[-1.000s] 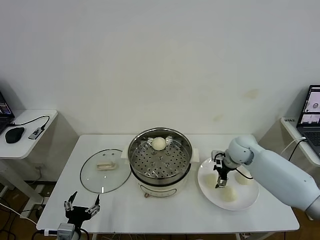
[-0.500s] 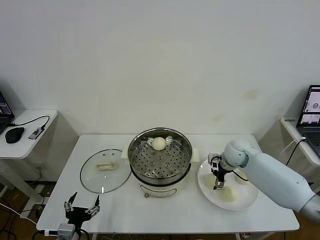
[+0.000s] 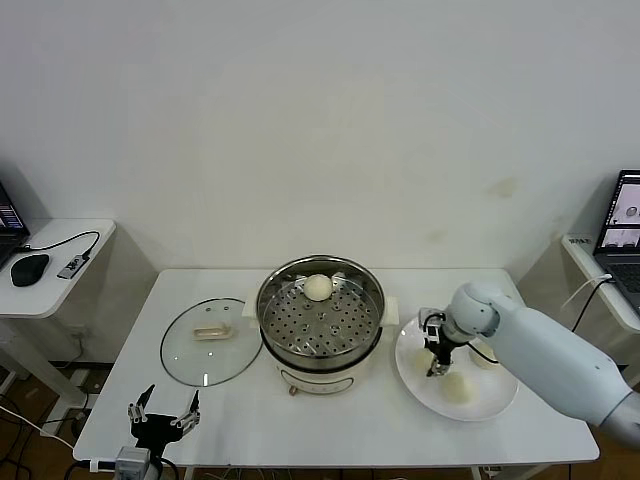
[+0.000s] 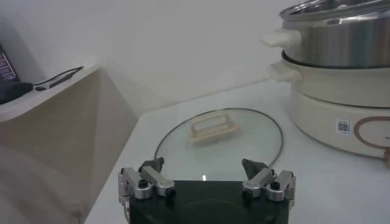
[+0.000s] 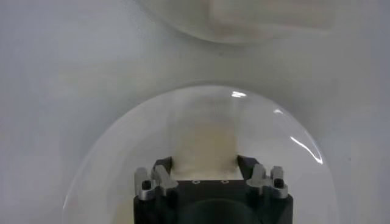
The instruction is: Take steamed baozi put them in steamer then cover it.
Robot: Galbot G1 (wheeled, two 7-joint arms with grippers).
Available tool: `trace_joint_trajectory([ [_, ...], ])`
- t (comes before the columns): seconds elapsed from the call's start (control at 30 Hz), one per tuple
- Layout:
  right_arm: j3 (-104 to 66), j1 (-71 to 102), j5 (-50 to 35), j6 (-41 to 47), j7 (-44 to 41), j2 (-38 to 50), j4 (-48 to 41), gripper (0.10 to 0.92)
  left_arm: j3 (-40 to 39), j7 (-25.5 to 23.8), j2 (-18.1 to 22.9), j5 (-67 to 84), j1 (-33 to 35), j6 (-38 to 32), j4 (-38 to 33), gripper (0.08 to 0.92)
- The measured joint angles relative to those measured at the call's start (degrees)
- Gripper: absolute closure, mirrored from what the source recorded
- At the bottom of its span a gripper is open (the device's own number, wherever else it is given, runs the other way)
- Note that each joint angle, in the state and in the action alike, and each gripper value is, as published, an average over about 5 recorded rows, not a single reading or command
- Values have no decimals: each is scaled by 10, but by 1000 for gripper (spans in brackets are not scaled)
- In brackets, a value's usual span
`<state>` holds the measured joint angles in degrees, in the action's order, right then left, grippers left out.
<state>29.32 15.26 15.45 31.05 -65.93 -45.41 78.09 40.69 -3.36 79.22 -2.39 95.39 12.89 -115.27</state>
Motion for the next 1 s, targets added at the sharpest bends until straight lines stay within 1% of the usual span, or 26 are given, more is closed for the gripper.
trace_joint_trajectory([
  [0.3, 16, -44, -29, 10, -13, 26, 17, 423, -2, 0, 1, -3, -5, 0, 1, 177],
  [0.63, 106, -201, -110, 28, -49, 69, 51, 423, -5, 2, 2, -10, -7, -1, -11, 177],
  [0.8, 168, -306, -164, 38, -67, 63, 55, 421, -3, 2, -1, -12, -6, 0, -22, 177],
  [1.0, 229, -411, -227, 54, -82, 24, 48, 423, 0, 3, -1, -14, -3, 2, -35, 177],
])
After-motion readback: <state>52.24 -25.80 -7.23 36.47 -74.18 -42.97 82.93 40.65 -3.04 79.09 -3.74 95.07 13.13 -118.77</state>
